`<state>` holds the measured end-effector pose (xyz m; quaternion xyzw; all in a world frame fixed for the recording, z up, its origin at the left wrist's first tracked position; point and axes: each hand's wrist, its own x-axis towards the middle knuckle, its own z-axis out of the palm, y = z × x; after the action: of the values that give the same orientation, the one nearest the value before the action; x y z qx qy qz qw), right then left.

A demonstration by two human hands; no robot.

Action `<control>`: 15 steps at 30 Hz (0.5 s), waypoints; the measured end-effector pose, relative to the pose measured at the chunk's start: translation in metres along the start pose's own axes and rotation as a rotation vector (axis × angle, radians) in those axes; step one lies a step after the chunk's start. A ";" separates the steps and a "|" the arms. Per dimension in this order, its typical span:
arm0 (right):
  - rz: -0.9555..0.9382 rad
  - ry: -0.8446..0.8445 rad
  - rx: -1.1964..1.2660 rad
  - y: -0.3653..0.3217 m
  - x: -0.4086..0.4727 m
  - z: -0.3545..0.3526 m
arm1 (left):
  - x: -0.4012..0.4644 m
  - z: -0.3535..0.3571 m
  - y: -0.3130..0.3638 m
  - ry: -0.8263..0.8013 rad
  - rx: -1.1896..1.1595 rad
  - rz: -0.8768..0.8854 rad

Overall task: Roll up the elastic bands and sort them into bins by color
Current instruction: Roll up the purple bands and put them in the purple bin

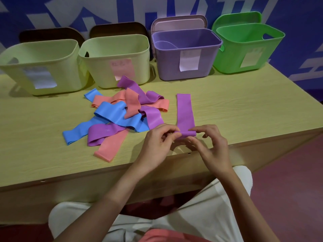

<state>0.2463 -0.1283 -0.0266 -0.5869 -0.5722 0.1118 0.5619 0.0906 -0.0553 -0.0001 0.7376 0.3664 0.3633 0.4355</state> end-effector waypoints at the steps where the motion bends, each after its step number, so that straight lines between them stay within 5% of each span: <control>1: 0.001 -0.009 0.003 0.001 0.001 0.000 | 0.000 -0.001 0.001 -0.005 -0.030 -0.022; 15: -0.092 -0.045 0.027 -0.022 0.018 0.001 | 0.000 -0.022 0.019 -0.042 -0.130 -0.019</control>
<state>0.2391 -0.1202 -0.0002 -0.5495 -0.6097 0.1066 0.5612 0.0760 -0.0538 0.0253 0.7118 0.3394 0.3666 0.4936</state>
